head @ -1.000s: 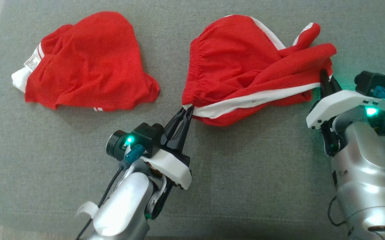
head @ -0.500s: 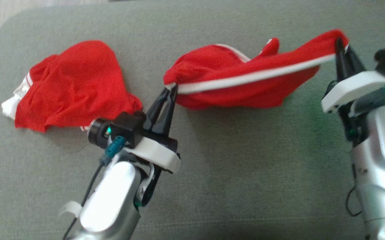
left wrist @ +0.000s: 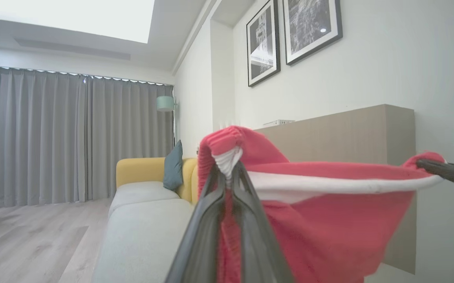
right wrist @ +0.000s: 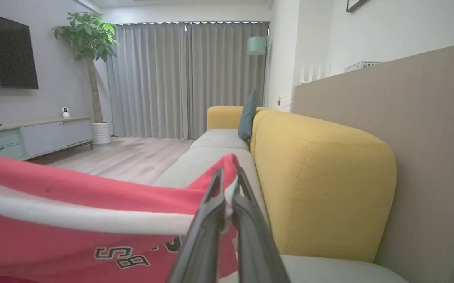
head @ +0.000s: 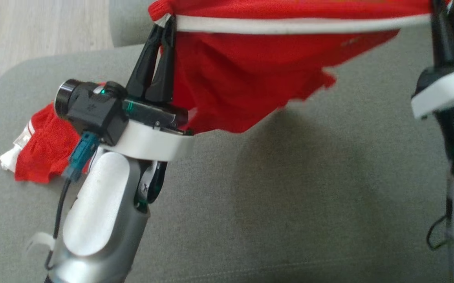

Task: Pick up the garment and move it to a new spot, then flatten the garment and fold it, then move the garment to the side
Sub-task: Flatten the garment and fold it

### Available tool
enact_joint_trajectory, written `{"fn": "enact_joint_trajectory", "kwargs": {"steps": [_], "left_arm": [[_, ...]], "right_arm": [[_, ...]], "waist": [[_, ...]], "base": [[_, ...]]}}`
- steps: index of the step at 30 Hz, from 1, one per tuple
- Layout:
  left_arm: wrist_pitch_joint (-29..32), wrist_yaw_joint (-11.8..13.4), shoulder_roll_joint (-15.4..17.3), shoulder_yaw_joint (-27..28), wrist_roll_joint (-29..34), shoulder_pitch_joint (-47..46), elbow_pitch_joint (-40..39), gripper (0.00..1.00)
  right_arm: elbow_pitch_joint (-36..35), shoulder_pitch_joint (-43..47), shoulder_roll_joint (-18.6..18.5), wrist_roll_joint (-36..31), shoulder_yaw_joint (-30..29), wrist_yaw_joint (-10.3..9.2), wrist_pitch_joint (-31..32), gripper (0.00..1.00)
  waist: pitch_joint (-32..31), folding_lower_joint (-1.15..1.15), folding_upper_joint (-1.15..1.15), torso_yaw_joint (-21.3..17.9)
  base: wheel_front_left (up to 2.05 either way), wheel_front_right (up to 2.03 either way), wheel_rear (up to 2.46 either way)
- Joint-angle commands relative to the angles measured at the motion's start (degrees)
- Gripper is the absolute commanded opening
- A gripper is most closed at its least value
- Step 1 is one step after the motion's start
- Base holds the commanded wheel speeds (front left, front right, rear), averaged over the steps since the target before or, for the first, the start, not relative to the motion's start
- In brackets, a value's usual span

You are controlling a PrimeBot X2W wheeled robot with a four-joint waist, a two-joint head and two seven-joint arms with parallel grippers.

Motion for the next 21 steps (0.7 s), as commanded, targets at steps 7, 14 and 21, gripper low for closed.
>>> {"fn": "enact_joint_trajectory", "kwargs": {"steps": [7, 14, 21], "left_arm": [[4.2, 0.8, 3.7, 0.2, 1.3, 4.6, -8.7, 0.0], [11.4, 0.2, 6.4, -0.3, 0.8, 6.6, -16.6, 0.0], [16.1, -4.4, 8.0, 1.5, -2.0, -5.6, -10.0, 0.0]], "right_arm": [[-15.4, 8.3, 2.9, 0.9, -1.6, 0.37, 10.5, 0.0], [-24.7, 11.4, 5.4, 0.4, -4.1, 0.37, 18.3, 0.0], [-15.8, -1.9, 5.2, -1.0, -4.6, 0.37, 17.8, 0.0]], "waist": [[-3.1, 0.0, 0.0, -0.2], [-2.6, 0.0, 0.0, -0.6], [3.4, 0.0, 0.0, -2.7]], "base": [[0.0, 0.0, 0.0], [0.0, 0.0, 0.0], [0.0, 0.0, 0.0]]}}
